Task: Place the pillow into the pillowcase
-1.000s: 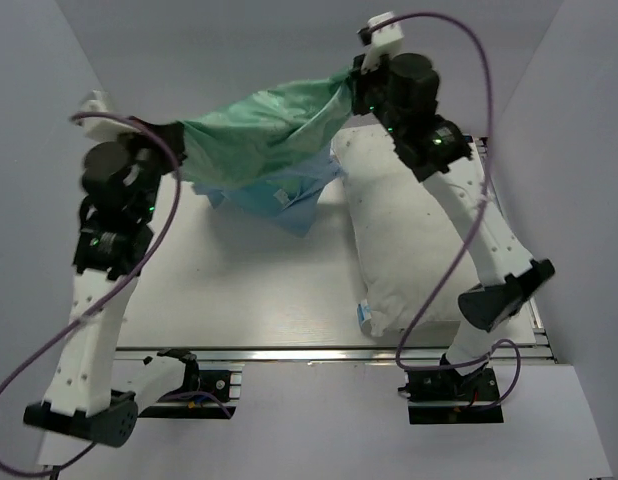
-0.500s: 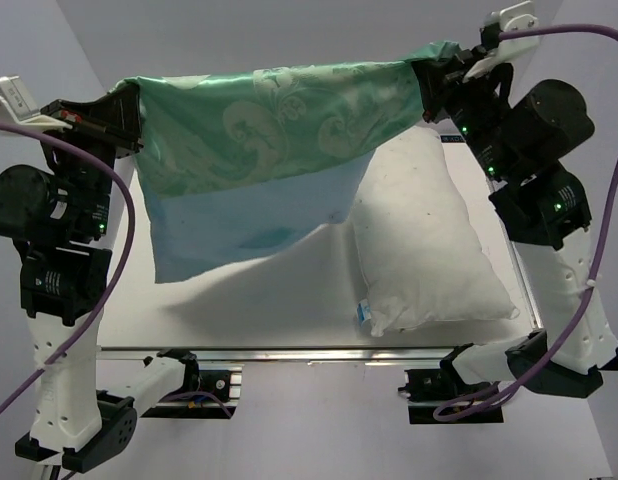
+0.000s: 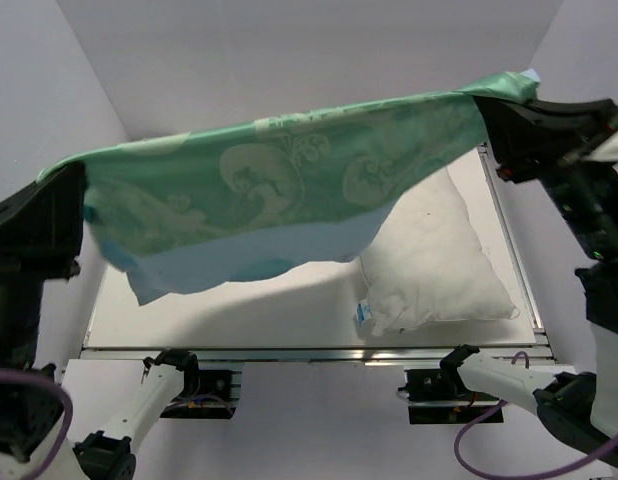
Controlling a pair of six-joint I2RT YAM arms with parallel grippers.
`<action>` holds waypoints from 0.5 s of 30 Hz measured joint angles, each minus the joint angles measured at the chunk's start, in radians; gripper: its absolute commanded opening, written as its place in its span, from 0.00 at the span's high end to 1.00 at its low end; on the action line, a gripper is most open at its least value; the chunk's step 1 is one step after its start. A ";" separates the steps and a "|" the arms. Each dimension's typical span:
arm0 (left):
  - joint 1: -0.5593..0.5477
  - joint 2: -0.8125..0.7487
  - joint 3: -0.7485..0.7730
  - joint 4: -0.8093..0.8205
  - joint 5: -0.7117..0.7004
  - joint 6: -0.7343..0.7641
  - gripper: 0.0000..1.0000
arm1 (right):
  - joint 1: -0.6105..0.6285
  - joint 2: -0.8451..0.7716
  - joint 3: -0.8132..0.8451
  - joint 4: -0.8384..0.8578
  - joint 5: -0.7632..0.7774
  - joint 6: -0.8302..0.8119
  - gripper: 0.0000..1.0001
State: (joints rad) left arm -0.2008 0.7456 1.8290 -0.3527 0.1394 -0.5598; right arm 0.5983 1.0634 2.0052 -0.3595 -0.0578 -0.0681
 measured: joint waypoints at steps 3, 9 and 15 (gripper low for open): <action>0.027 -0.024 0.005 0.015 0.030 -0.031 1.00 | 0.005 -0.026 -0.006 0.044 -0.039 0.018 1.00; 0.046 0.064 -0.055 0.006 -0.056 -0.080 1.00 | 0.003 0.130 0.013 0.097 -0.018 0.041 1.00; 0.051 0.363 -0.161 -0.031 -0.328 -0.107 1.00 | 0.000 0.552 0.094 0.160 0.010 0.075 1.00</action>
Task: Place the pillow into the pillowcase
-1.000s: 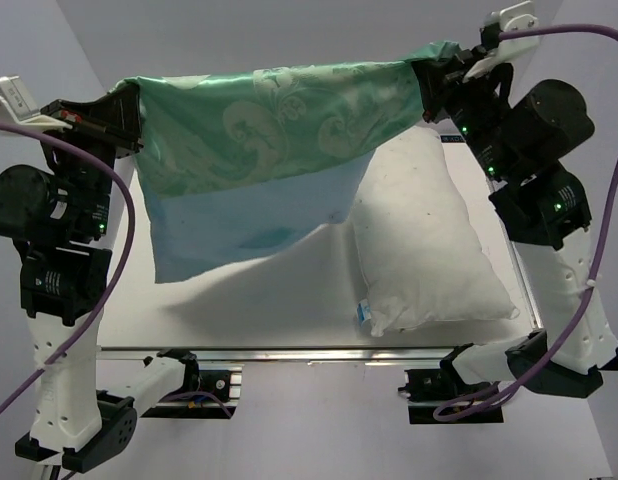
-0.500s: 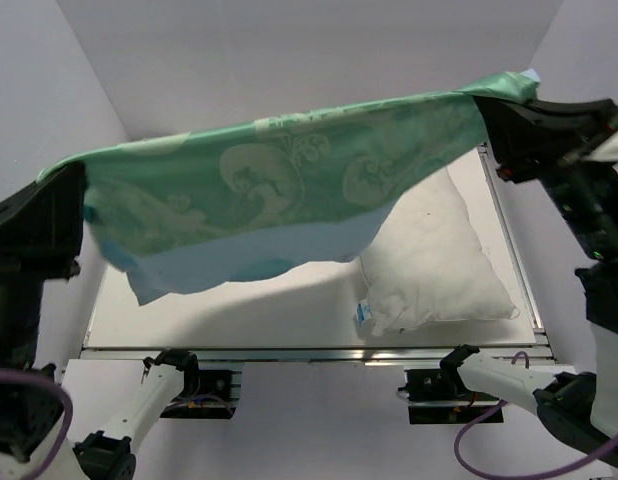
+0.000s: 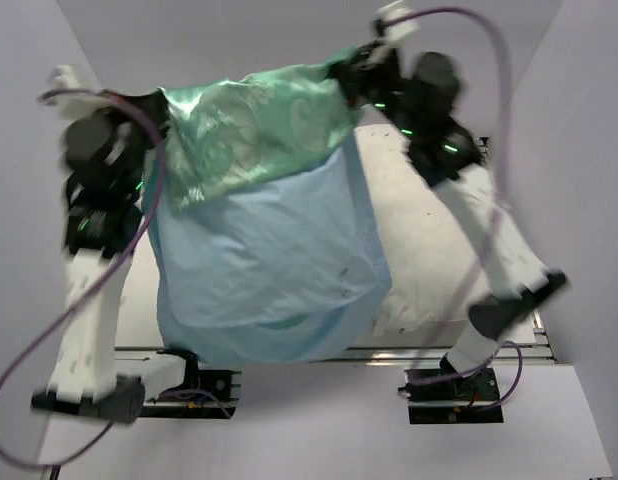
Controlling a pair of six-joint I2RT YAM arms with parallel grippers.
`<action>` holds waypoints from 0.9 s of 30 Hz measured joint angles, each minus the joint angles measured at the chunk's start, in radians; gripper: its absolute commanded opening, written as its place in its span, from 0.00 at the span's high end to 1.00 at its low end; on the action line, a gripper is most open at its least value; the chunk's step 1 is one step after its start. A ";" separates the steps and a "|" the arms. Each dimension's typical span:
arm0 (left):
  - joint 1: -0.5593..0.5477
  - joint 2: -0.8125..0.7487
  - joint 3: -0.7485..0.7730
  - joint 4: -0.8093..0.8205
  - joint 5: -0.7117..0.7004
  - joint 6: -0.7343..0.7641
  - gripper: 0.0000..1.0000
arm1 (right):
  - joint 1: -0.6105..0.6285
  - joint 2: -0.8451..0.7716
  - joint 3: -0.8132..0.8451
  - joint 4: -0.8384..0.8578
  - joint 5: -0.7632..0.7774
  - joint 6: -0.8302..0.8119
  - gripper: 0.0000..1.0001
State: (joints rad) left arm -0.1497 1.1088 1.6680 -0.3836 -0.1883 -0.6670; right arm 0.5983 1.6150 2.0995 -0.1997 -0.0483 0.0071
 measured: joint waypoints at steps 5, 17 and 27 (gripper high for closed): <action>0.136 0.397 -0.034 -0.046 -0.087 -0.040 0.68 | -0.003 0.532 0.253 0.041 0.054 0.018 0.98; 0.344 0.769 0.034 -0.256 0.080 0.005 0.02 | 0.008 0.730 -0.051 -0.025 0.018 0.006 0.11; 0.298 0.258 -0.369 -0.134 0.121 0.025 0.02 | 0.219 -0.005 -0.523 0.121 -0.014 -0.010 0.11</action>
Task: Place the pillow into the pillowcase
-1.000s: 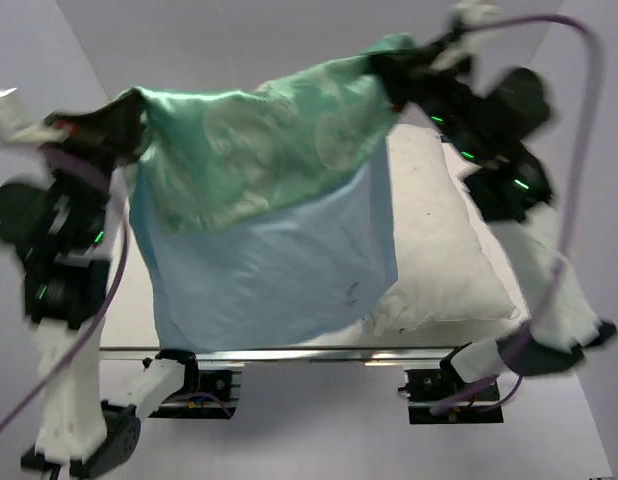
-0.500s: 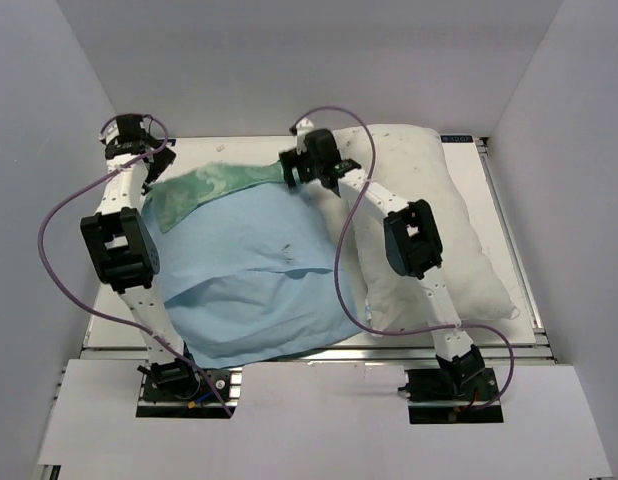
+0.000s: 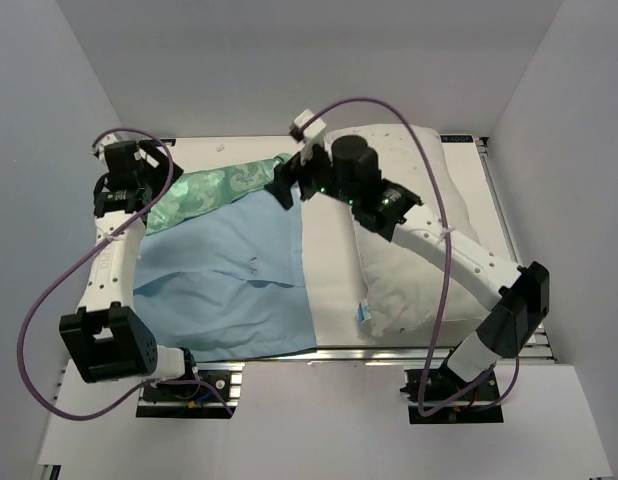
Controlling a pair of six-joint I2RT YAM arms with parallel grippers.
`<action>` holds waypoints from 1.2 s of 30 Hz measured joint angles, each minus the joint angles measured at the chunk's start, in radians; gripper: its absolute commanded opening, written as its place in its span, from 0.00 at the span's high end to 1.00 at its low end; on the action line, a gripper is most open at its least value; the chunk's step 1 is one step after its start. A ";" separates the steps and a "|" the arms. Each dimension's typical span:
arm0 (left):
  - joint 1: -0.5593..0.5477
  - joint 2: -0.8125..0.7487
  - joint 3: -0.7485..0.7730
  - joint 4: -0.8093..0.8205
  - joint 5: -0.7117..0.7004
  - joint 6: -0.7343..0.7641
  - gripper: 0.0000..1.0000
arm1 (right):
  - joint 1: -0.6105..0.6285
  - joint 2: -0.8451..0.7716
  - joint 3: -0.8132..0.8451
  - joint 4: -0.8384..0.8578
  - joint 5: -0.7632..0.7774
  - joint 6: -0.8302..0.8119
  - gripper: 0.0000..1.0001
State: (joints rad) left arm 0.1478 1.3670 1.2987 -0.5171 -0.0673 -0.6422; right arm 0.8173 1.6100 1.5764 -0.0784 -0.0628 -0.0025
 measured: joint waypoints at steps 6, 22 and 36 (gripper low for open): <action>-0.013 0.190 -0.014 -0.050 -0.007 0.014 0.02 | 0.082 0.179 -0.054 -0.026 -0.007 0.026 0.11; 0.018 0.391 0.116 -0.187 -0.165 -0.013 0.02 | 0.174 0.488 -0.089 -0.129 0.111 0.075 0.63; 0.172 0.550 0.187 -0.134 -0.184 0.079 0.03 | 0.098 0.368 -0.289 -0.108 0.206 0.198 0.96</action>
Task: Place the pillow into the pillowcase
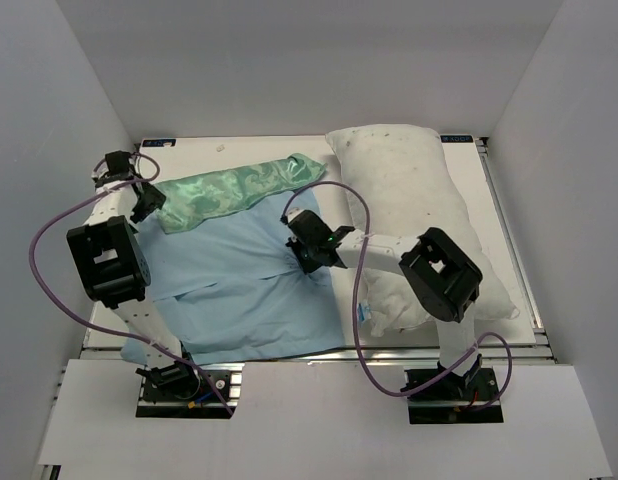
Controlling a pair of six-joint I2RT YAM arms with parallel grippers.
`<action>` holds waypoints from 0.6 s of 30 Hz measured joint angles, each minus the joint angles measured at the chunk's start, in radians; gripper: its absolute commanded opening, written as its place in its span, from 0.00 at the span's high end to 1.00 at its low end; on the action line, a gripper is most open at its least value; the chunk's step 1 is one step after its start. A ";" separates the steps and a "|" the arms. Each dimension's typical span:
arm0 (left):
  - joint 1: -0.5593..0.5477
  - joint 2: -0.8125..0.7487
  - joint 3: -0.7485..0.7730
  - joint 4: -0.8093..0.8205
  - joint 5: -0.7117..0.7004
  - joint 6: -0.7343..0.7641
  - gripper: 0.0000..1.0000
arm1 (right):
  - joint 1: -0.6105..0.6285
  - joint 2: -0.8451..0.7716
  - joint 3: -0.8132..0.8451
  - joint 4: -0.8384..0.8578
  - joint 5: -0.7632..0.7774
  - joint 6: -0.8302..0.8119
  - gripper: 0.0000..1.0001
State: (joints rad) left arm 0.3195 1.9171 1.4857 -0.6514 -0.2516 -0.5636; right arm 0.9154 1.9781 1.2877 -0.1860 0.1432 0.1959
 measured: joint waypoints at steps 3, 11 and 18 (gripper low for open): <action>-0.003 0.005 -0.030 0.054 0.097 0.031 0.06 | -0.036 -0.022 -0.023 -0.021 -0.020 0.011 0.96; -0.063 -0.019 -0.208 0.083 0.210 0.063 0.07 | -0.045 -0.035 -0.045 -0.019 -0.034 0.014 0.96; -0.132 -0.025 -0.171 0.082 0.219 0.074 0.07 | -0.045 -0.048 -0.069 0.001 -0.039 0.019 0.96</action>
State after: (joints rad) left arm 0.1871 1.8923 1.3144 -0.5694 -0.0330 -0.4896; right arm 0.8703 1.9297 1.2182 -0.1852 0.1040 0.2146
